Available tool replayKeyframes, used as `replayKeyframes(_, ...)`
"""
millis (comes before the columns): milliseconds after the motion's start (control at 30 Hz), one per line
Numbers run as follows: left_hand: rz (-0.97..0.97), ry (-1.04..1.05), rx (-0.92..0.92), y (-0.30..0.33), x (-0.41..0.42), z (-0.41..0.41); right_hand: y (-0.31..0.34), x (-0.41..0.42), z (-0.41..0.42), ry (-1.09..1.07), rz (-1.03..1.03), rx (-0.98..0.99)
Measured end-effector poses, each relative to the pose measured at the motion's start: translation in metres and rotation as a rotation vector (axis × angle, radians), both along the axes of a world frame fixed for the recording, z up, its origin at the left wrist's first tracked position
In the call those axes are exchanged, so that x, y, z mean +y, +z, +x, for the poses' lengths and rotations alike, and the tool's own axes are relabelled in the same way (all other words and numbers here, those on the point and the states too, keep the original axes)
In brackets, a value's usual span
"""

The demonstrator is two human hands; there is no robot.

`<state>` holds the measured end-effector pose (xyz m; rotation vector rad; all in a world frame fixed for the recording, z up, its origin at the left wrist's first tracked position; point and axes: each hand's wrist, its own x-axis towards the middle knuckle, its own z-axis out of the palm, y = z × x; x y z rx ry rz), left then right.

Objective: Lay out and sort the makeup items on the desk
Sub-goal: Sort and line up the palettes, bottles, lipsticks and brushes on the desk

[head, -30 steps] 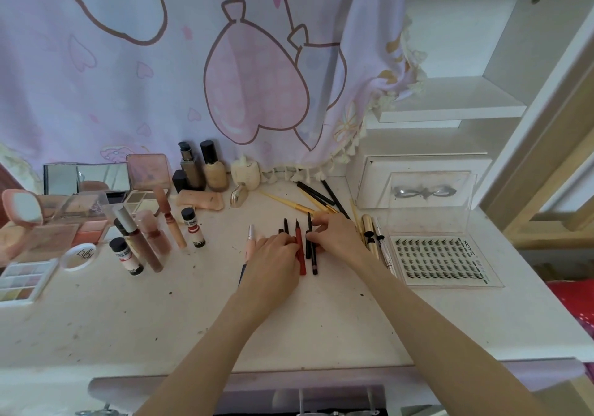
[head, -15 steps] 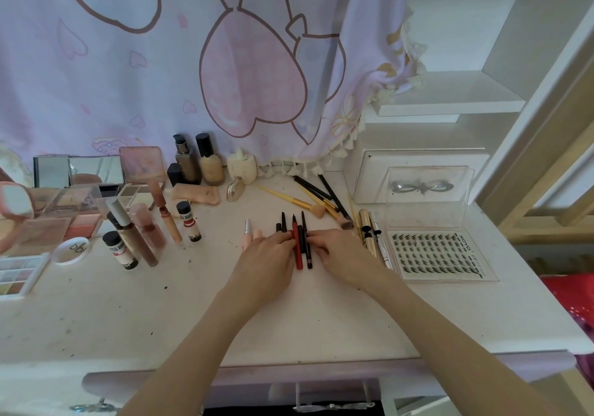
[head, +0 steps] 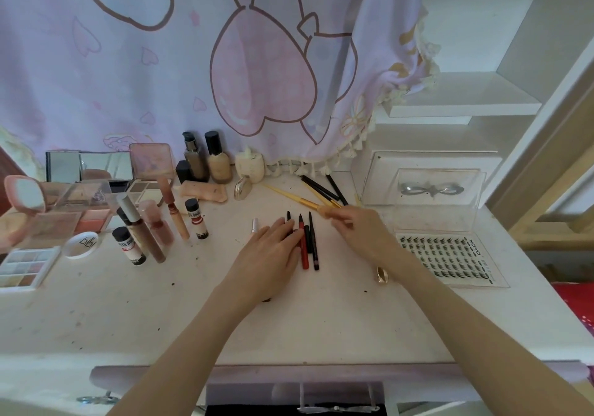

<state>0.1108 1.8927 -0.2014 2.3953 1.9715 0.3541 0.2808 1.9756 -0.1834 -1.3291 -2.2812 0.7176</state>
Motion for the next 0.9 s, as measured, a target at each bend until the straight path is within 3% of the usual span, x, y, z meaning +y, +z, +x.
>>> replayKeyframes(133,-0.053,0.117,0.027,-0.005,-0.005,-0.020,0.011,0.029,0.002,-0.206,-0.026,0.025)
replayKeyframes(400,-0.083,0.283,-0.151,-0.025,-0.032,-0.060,0.005,0.061,-0.017,-0.316,0.000,-0.335)
replayKeyframes(667,0.064,0.298,0.018,-0.038,-0.034,-0.062,-0.002,0.069,-0.026,-0.338,0.012,-0.436)
replayKeyframes(900,0.033,0.324,0.033,-0.040,-0.035,-0.064,0.001,0.071,-0.034,-0.340,-0.024,-0.434)
